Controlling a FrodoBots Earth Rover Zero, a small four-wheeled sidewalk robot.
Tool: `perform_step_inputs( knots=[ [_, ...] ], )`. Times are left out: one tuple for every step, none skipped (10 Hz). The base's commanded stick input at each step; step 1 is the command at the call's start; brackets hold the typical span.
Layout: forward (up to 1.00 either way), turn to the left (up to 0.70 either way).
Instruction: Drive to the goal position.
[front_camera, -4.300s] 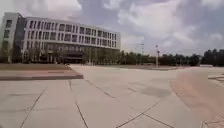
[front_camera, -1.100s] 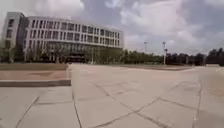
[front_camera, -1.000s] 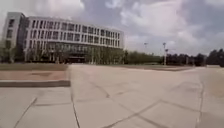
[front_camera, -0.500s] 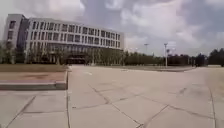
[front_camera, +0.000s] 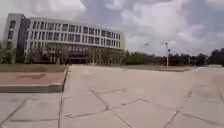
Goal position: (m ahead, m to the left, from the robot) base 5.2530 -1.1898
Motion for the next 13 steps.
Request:
perform_step_inputs(
  knots=[
    [0.50, -0.02],
    [0.50, -0.02],
    [0.50, -0.02],
    [0.50, -0.02],
    [0.50, -0.02],
    [0.50, -0.02],
    [0.50, -0.02],
    [0.50, -0.02],
    [0.50, -0.02],
    [0.50, -0.02],
    [0.50, -0.02],
    [0.50, -0.02],
    [0.50, -0.02]
  ],
)
